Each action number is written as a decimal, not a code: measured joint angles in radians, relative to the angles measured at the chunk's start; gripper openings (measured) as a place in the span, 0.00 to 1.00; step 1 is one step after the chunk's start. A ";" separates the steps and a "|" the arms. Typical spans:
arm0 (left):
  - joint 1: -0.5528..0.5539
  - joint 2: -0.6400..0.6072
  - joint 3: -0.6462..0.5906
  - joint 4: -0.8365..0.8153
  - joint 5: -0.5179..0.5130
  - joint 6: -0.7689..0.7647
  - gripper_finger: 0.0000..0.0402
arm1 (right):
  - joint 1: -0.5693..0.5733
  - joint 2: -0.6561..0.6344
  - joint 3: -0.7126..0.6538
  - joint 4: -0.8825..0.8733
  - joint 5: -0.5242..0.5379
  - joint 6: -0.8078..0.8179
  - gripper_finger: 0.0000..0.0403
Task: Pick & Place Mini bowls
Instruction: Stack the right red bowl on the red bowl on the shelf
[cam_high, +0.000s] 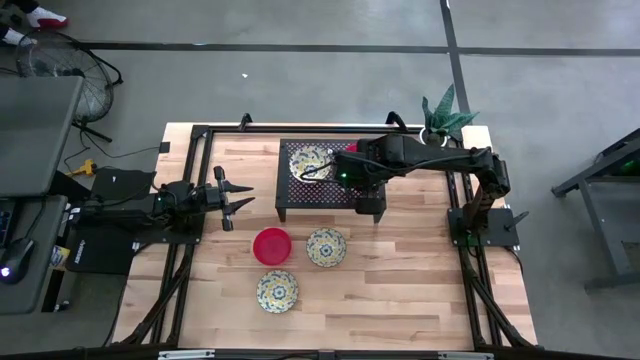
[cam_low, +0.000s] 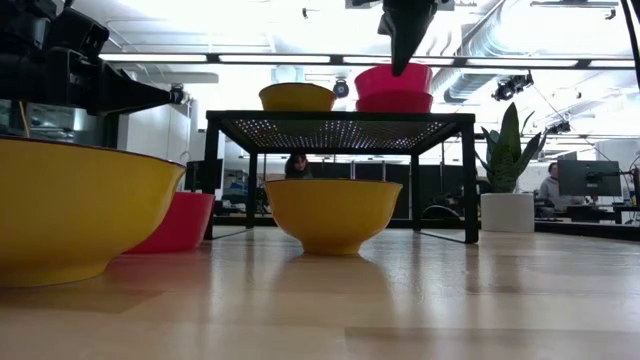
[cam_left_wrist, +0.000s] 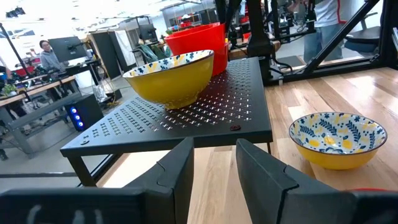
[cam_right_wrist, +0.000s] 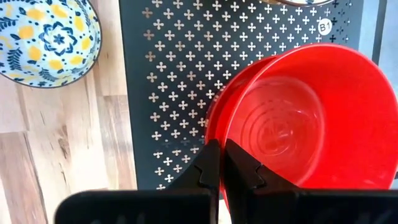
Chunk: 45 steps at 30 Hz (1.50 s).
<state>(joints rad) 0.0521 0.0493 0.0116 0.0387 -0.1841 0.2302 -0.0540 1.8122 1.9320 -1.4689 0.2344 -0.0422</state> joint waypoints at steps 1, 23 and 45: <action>0.000 0.000 0.000 0.000 0.000 0.000 0.29 | 0.000 0.000 0.000 0.000 0.000 0.000 0.00; 0.000 0.000 0.000 0.000 0.000 0.000 0.29 | -0.008 0.025 0.000 0.016 -0.026 0.154 0.00; 0.000 0.000 0.000 0.000 0.000 0.000 0.29 | -0.011 0.028 0.000 0.034 -0.006 0.192 0.07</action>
<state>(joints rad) 0.0521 0.0492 0.0116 0.0389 -0.1838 0.2302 -0.0654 1.8400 1.9320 -1.4348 0.2289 0.1497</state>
